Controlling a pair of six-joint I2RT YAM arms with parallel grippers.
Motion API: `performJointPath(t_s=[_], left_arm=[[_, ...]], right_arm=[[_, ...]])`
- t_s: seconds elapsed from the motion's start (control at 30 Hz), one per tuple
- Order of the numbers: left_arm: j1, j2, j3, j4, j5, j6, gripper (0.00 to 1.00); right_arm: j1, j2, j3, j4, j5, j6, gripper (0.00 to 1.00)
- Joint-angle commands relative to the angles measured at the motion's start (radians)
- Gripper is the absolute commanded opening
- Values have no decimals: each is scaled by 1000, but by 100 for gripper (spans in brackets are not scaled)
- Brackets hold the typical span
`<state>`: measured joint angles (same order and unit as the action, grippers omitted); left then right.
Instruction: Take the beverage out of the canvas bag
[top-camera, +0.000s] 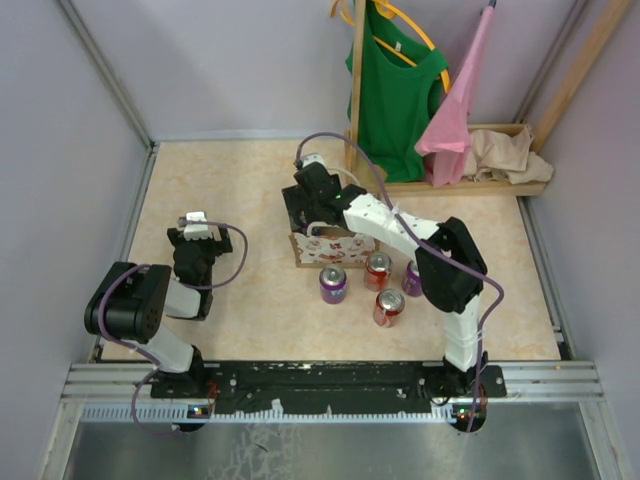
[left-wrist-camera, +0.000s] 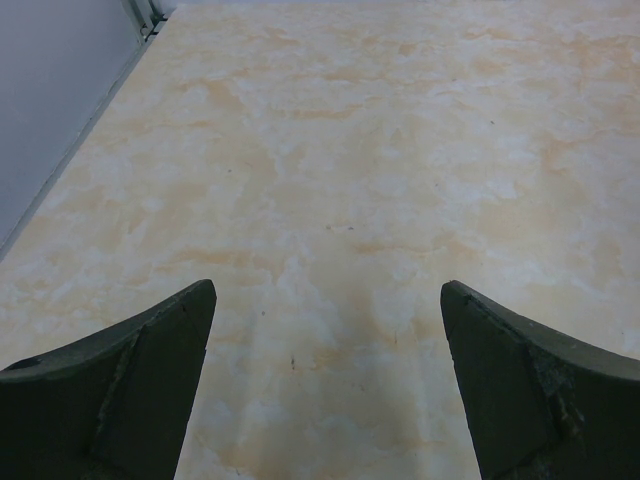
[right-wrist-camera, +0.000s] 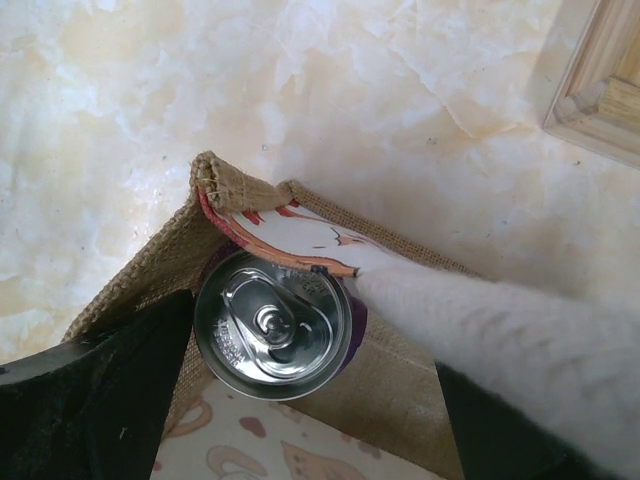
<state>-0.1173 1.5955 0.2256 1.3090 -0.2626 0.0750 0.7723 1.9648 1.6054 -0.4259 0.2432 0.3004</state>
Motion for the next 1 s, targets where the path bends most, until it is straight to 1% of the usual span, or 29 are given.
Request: performJointPath(t_s=[0.0,0.23,0.3,0.4,0.5,0.57,0.63,0.67,0.7,0.97], left_arm=[[0,7,-6,38,-7,-9,100],[1,7,-6,38,-7,-9,100],[1,7,-6,38,-7,-9,100],[0,8,-6,38,-7,-10,100],[0,7,-6,38,-7,-9,100],[0,7,-6,38,-7,-9,100],[1,7,-6,38,-6,-9,100],[0,7,-6,38,-6,-9,100],[0,8,-7,38,-7,-9,100],[0,8,-6,38,-7,-10,100]], right_arm=[[7,26,26,40,54,7,96],[8,43,5,57,56,-3,82],[7,44,-4,62,58,-7,74],[7,43,-10,63,61,-15,59],[7,42,-17,62,67,-20,46],[6,42,-24,61,69,-25,33],[7,38,-28,60,69,-31,16],[7,34,-29,57,70,-35,6],[7,32,-29,56,70,-40,0],[7,-55,-44,84,64,-103,0]])
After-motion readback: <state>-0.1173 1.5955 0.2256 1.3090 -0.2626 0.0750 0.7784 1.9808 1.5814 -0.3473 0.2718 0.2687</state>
